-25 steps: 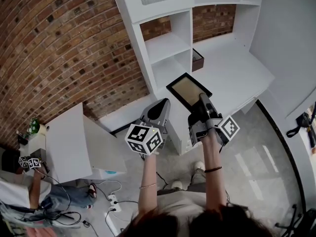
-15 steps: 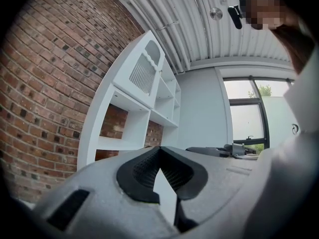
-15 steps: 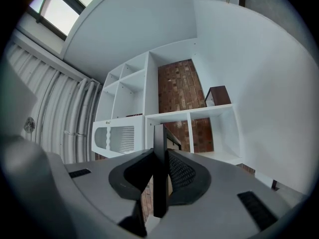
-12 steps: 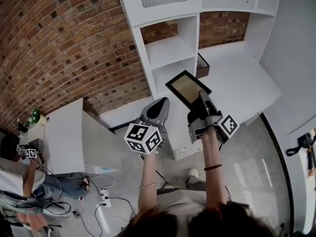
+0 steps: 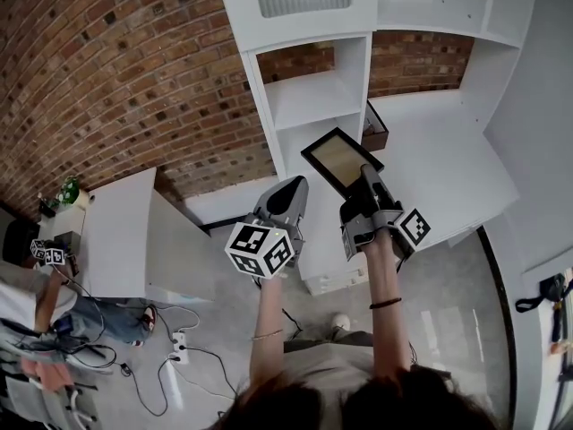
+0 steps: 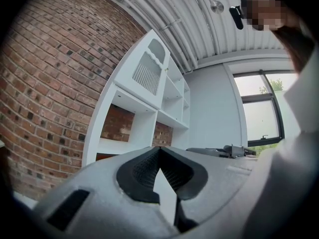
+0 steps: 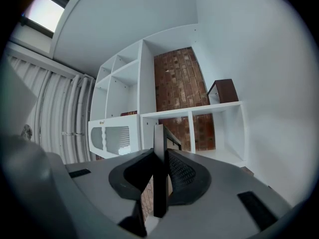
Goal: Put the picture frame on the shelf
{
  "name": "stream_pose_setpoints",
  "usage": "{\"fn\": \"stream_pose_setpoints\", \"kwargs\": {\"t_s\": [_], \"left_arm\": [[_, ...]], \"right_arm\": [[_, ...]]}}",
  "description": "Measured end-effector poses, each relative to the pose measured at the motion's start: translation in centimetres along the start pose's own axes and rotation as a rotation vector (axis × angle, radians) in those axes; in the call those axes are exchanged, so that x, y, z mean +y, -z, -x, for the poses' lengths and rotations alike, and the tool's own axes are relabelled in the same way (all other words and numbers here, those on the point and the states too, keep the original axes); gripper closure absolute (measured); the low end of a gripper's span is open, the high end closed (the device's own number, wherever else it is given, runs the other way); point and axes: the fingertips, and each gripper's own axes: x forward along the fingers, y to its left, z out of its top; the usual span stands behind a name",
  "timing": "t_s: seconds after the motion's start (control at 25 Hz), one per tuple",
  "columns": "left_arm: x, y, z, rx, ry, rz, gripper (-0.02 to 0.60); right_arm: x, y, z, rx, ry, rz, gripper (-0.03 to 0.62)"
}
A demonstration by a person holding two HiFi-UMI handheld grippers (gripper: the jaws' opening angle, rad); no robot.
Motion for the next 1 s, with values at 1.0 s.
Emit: {"fn": "stream_pose_setpoints", "kwargs": {"t_s": [1.0], "left_arm": [[-0.2,1.1,-1.5,0.004,-0.106,-0.034,0.571]], "right_arm": [[-0.2,-1.8,-2.5,0.088,-0.046,-0.012,0.523]]}}
